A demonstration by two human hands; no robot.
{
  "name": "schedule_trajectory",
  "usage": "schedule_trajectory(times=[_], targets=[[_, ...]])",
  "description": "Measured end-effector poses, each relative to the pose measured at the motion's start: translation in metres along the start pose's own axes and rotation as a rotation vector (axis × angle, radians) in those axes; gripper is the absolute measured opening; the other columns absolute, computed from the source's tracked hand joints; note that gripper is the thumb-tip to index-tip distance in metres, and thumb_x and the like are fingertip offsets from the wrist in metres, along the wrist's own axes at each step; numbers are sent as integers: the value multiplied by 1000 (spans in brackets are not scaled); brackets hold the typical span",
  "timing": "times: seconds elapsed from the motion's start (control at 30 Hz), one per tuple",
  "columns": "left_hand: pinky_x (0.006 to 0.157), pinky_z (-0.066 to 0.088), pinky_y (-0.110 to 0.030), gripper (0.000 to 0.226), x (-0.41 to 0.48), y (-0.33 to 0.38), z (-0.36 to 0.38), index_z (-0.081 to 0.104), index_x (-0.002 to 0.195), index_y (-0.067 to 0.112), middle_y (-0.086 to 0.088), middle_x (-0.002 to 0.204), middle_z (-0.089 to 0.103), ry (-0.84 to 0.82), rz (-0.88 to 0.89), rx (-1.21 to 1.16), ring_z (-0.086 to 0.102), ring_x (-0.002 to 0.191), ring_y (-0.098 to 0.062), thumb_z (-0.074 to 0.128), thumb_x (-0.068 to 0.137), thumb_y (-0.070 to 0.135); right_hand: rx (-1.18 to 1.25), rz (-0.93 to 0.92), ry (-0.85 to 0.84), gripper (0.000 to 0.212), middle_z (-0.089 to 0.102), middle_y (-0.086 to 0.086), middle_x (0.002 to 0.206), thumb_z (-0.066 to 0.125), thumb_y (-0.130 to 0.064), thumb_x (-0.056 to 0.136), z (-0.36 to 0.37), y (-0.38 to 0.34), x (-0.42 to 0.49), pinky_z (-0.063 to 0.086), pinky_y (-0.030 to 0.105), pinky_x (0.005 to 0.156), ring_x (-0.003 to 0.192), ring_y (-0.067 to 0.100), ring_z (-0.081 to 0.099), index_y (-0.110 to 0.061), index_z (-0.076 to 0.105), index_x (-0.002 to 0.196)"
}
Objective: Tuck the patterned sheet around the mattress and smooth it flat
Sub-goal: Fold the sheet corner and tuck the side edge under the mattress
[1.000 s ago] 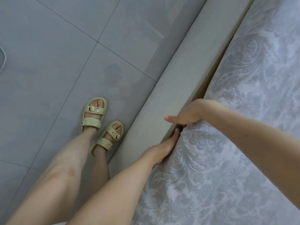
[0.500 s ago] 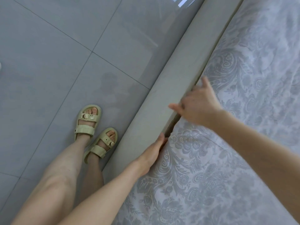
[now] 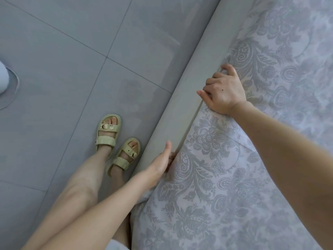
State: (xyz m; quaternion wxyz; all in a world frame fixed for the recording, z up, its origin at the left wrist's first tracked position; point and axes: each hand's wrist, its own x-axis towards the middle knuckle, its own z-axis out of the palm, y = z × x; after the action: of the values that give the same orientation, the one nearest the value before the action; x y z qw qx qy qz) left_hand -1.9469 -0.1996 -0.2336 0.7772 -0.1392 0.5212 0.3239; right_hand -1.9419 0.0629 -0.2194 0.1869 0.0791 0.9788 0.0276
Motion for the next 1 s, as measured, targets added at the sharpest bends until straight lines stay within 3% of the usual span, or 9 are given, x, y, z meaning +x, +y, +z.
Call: schedule_trajectory(times=[0.17, 0.33, 0.4, 0.47, 0.53, 0.7, 0.8, 0.93, 1.0], targets=[[100, 40, -34, 61, -20, -23, -39, 69, 82, 19, -8, 115, 67, 244, 155, 157, 59, 105, -19, 19, 100, 50, 93, 8, 38, 48, 68, -2, 75, 36, -43, 93, -16, -33, -19, 22, 48, 106, 81, 24, 58, -16, 72, 75], [96, 36, -34, 55, -28, -63, -53, 58, 61, 20, -10, 114, 63, 310, 102, 538, 55, 111, -25, 28, 100, 43, 370, -219, 8, 37, 66, -7, 71, 41, -35, 91, -24, -119, -71, 40, 40, 88, 73, 22, 58, -20, 68, 71], [98, 40, -36, 56, -22, -84, -55, 59, 55, 22, -8, 102, 65, 295, 49, 513, 58, 102, -26, 31, 99, 44, 397, -247, -145, 41, 65, -8, 69, 36, -37, 90, -17, -154, -89, 43, 39, 80, 70, 21, 58, -22, 69, 72], [95, 42, -32, 61, -17, -106, -60, 58, 50, 20, -5, 84, 66, 199, -20, 276, 59, 90, -24, 32, 99, 45, 352, -206, -240, 48, 63, -6, 58, 32, -41, 88, -9, -182, -103, 44, 33, 68, 59, 21, 57, -23, 69, 64], [80, 42, -26, 60, -21, -122, -65, 56, 55, 12, -1, 72, 63, 128, -36, 80, 57, 79, -16, 31, 100, 43, 265, -133, -295, 53, 59, -3, 50, 32, -41, 88, -11, -199, -102, 39, 30, 62, 52, 22, 56, -20, 66, 53], [79, 41, -22, 52, -36, -147, -78, 61, 67, 9, 3, 83, 67, 121, 92, -22, 60, 85, -10, 32, 101, 35, 156, -100, -774, 65, 69, 3, 103, 13, -50, 99, -16, -229, -88, 27, 35, 101, 106, 20, 56, -16, 65, 82], [69, 49, -12, 45, -49, -162, -83, 66, 86, 0, 1, 87, 70, 98, 152, -119, 66, 77, -3, 36, 100, 31, 151, -36, -949, 69, 62, 5, 123, 10, -56, 97, -12, -250, -87, 26, 36, 106, 123, 21, 48, -15, 65, 103], [89, 45, -22, 44, -62, -179, -87, 69, 99, 1, -7, 111, 68, 105, 241, -132, 62, 104, -16, 35, 100, 29, 196, 109, -1159, 77, 51, 9, 138, 7, -62, 95, -16, -254, -72, 32, 37, 102, 130, 27, 42, -10, 55, 127], [93, 43, -24, 42, -66, -187, -85, 71, 99, 6, -5, 111, 69, 103, 290, -104, 60, 108, -17, 35, 101, 28, 272, 160, -1284, 81, 63, 13, 120, 8, -64, 94, -18, -256, -68, 35, 34, 98, 114, 27, 55, -7, 62, 116]])
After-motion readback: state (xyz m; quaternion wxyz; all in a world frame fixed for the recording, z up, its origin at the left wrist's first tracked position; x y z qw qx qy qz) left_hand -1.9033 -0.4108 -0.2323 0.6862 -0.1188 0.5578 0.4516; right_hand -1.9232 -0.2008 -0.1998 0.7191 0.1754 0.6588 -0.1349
